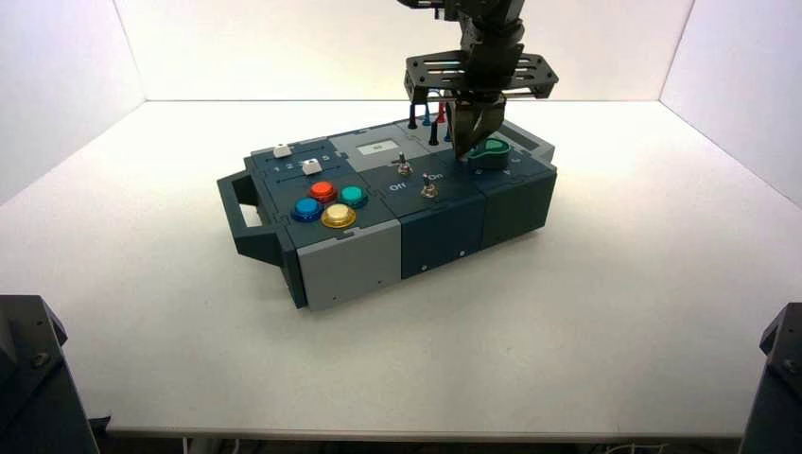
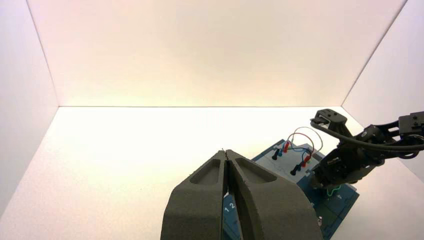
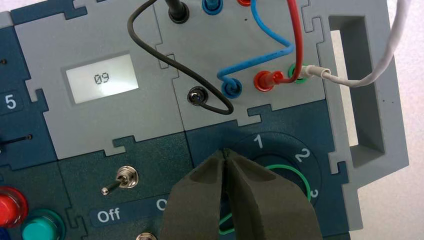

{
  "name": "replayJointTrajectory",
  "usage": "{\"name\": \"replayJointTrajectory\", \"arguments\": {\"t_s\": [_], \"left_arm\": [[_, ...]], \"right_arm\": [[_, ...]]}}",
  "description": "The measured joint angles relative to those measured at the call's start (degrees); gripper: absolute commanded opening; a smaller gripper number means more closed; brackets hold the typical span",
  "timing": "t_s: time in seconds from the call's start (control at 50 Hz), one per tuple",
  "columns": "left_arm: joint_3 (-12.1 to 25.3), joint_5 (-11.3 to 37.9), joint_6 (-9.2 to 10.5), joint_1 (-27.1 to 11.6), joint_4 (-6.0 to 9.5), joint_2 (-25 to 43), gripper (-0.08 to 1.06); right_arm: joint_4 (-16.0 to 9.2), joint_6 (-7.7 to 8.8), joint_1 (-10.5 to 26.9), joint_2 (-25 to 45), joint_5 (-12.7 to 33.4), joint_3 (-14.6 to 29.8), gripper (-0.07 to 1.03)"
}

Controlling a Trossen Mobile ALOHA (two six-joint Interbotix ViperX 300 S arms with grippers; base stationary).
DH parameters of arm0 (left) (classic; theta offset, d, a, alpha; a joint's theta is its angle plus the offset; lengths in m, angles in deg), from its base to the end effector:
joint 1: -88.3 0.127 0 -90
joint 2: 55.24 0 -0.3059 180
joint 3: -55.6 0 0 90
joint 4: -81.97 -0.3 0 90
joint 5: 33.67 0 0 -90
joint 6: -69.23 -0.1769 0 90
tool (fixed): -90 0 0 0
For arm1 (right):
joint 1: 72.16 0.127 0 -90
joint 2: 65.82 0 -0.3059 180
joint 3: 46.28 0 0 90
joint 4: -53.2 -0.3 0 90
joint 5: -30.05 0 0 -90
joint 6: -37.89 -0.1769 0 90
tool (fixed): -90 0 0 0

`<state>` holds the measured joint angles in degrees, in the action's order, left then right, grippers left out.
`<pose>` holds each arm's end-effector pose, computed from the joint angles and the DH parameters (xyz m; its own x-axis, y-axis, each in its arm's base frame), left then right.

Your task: Turn the knob to position 5.

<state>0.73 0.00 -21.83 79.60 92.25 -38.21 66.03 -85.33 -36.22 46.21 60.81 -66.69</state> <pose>0.1581 -0.0419 0.2638 0.9345 -0.2431 -0.2600 0.2090 0.9660 -0.1520 0.3266 0.2119 0.0404 0.3076 0.0828 -0.9479 -0.2234 0.9746 0.0126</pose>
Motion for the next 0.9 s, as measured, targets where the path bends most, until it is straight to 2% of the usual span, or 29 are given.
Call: {"name": "replayJointTrajectory", "arguments": {"t_s": [0.64,0.9], "left_arm": [[0.0,-0.18,0.0,0.0,0.0,0.0,-0.03],[-0.09,-0.18,-0.09,0.0,0.0,0.0,-0.03]], "right_arm": [[-0.09,0.0,0.09,-0.35,0.44,-0.44,-0.02],[0.09,0.18,-0.53,-0.18,0.62,2.2,-0.02]]}}
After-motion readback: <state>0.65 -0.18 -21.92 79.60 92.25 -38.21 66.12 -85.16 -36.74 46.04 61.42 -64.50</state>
